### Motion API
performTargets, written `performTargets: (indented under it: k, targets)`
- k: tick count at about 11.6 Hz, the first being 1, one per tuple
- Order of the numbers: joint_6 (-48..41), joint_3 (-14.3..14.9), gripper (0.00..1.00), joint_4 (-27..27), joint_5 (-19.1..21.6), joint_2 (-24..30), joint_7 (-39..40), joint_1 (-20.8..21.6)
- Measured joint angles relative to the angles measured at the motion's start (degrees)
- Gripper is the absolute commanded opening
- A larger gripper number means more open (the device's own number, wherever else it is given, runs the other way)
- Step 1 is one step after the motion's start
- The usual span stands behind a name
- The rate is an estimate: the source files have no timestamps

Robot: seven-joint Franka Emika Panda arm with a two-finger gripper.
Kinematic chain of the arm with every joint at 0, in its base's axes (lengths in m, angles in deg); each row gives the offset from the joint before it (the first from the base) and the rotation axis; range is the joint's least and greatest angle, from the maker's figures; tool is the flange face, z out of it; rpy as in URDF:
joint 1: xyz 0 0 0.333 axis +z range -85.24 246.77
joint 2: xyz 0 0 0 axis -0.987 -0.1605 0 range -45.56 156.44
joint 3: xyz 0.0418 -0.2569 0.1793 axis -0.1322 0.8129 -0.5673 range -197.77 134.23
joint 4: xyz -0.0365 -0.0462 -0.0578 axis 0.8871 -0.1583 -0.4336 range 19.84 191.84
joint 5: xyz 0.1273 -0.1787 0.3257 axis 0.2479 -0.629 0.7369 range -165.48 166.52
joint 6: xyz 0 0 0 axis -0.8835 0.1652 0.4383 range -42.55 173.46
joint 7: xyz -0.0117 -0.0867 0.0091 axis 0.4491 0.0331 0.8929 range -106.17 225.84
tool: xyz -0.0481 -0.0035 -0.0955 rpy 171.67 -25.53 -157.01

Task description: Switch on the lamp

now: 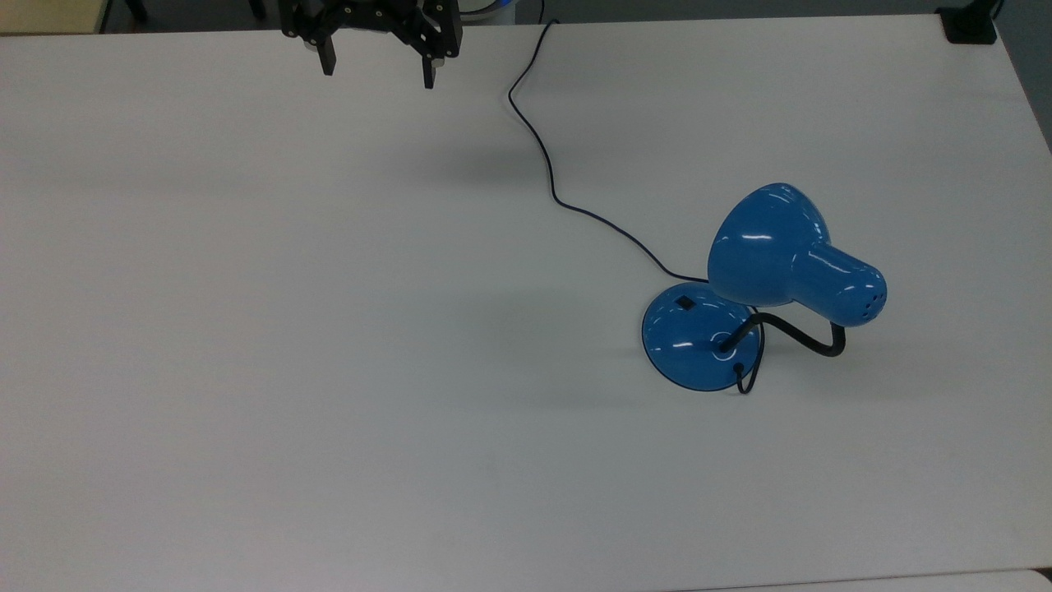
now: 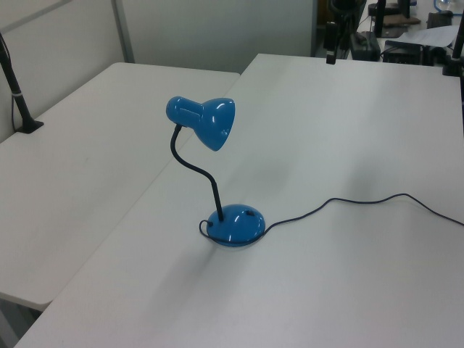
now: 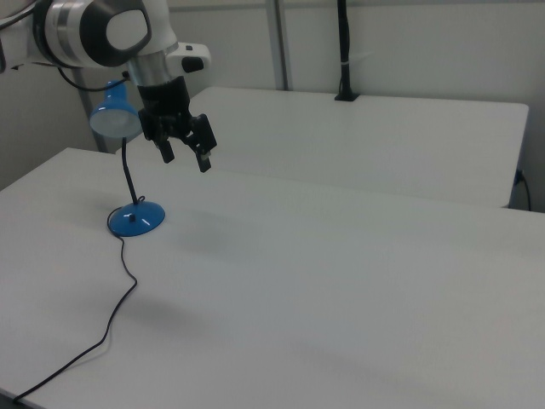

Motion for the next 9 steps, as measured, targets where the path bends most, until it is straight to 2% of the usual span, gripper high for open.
performTargets:
  k: [2,3,4,5,6,9]
  targets:
    - [0.0,0.0,0.97,0.0,0.0,0.0,0.0,0.0]
    - [0.0,0.0,0.56,0.0,0.0,0.0,0.0,0.0]
    - [0.0,0.0,0.26,0.0,0.0,0.0,0.4,0.0]
    - [0.0,0.0,0.06,0.0,0.0,0.0,1.5,0.0]
    - [-0.1,0.0,0.0,0.0,0.0,-0.1,2.7,0.0]
    - [-0.9,0.0,0.0,0.0,0.0,-0.1,4.4,0.0]
